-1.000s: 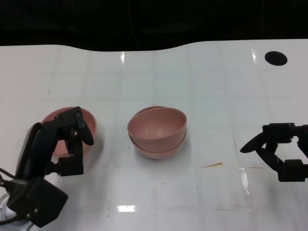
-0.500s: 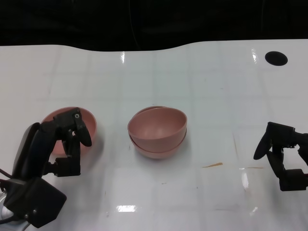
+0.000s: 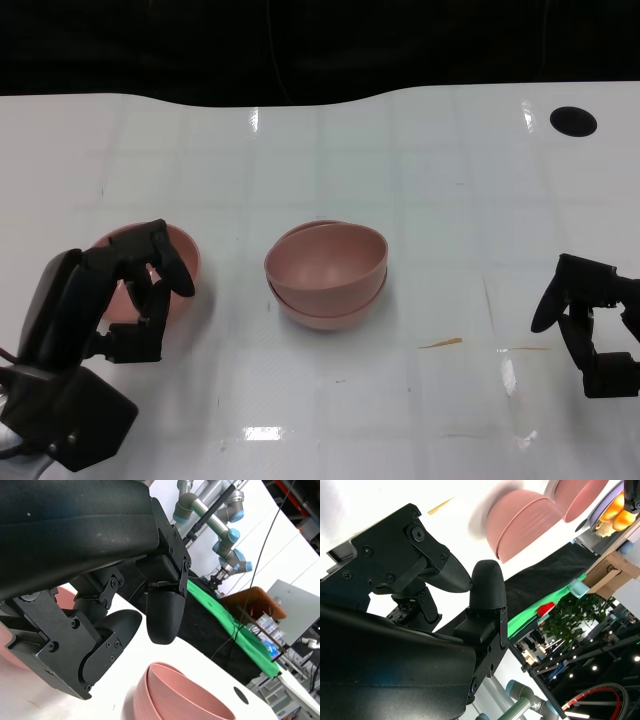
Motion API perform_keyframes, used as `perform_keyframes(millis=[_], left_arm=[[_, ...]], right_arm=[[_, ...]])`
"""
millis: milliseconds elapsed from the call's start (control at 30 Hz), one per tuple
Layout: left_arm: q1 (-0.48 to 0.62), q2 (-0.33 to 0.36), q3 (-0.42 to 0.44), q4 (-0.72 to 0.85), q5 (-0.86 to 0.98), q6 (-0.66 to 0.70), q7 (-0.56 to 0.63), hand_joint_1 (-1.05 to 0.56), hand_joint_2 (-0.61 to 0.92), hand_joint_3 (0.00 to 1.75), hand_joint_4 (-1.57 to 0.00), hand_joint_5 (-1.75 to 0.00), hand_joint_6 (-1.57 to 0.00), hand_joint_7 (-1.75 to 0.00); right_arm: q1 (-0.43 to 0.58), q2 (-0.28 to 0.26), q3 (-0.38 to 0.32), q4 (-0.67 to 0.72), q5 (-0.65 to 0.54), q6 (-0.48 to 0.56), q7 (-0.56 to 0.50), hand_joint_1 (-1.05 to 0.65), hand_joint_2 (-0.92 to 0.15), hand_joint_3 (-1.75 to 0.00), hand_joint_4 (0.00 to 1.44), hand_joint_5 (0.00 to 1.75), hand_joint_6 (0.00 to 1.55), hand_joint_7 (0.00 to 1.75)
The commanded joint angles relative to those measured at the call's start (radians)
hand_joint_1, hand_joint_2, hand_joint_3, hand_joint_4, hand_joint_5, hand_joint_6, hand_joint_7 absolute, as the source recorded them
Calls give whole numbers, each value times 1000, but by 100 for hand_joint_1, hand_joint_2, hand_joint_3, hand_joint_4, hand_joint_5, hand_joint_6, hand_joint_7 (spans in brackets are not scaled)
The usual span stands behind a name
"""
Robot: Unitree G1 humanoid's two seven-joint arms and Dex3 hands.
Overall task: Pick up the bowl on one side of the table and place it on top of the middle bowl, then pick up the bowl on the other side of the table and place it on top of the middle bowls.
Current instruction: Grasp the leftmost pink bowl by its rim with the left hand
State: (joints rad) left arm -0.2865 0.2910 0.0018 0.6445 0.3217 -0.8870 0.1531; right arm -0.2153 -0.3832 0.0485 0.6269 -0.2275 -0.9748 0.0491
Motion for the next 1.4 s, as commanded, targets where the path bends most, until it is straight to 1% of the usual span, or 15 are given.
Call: perform_keyframes(millis=[33,100,133,167,233,267,300,367,400,500,667,967,1133,1267,1400], left_arm=[[14,42,7,-32,18,17,4,-28,24,143,-80,-154,-78,-116],[22,54,6,-66,35,42,2,-39,22,137,-80,-142,-80,-103],[27,63,4,-88,42,57,-7,-40,25,124,-79,-134,-80,-95],[32,70,2,-105,46,69,-13,-41,31,105,-79,-123,-81,-86],[45,88,-2,-153,61,107,-29,-41,36,93,-79,-118,-83,-80],[53,97,-4,-180,69,129,-39,-45,49,65,-78,-105,-83,-71],[65,111,-5,-221,92,165,-46,-47,58,46,-78,-98,-85,-65],[93,136,-7,-321,153,261,-67,-58,75,13,-80,-75,-90,-42],[108,147,-8,-375,181,313,-84,-61,78,7,-82,-65,-93,-33],[139,168,-15,-495,243,429,-123,-67,79,1,-85,-38,-96,-11],[152,205,-31,-598,315,554,-183,-77,81,0,-84,-18,-92,-1],[107,262,-83,-634,410,680,-258,-85,77,0,-81,-6,-80,0],[75,273,-111,-613,443,724,-268,-84,75,0,-82,-4,-80,-1],[37,278,-148,-585,479,781,-307,-85,79,1,-78,-1,-76,0],[2,275,-183,-520,490,781,-289,-87,79,1,-77,0,-76,0]], right_arm=[[0,1,-8,0,-9,3,-12,0,-46,-141,88,175,66,172],[-2,2,-8,6,-12,-5,-14,0,-46,-141,87,175,66,172],[-5,2,-7,10,-14,-10,-13,1,-46,-141,87,175,66,172],[-7,2,-6,13,-16,-14,-13,2,-46,-141,88,175,66,172],[-10,2,-6,20,-20,-20,-15,2,-45,-141,88,175,65,172],[-12,2,-6,24,-22,-23,-18,1,-45,-141,88,175,65,172],[-12,2,-5,26,-22,-22,-15,1,-44,-141,88,175,65,172],[-14,2,-4,33,-21,-21,-13,0,-44,-142,88,175,65,172],[-16,2,-2,36,-23,-21,-13,0,-44,-142,89,175,66,173],[-16,-3,0,34,-40,-11,-15,-1,-44,-143,89,175,65,172],[-20,-1,3,37,-42,-11,-11,0,-42,-146,89,175,65,169],[-26,9,4,30,-66,-2,-31,1,-41,-149,90,175,69,165],[-25,11,7,24,-71,3,-33,0,-40,-150,90,175,69,165],[-27,15,9,26,-68,1,-34,0,-40,-151,90,175,69,165],[-27,19,10,24,-69,7,-36,0,-40,-152,90,175,69,166]])
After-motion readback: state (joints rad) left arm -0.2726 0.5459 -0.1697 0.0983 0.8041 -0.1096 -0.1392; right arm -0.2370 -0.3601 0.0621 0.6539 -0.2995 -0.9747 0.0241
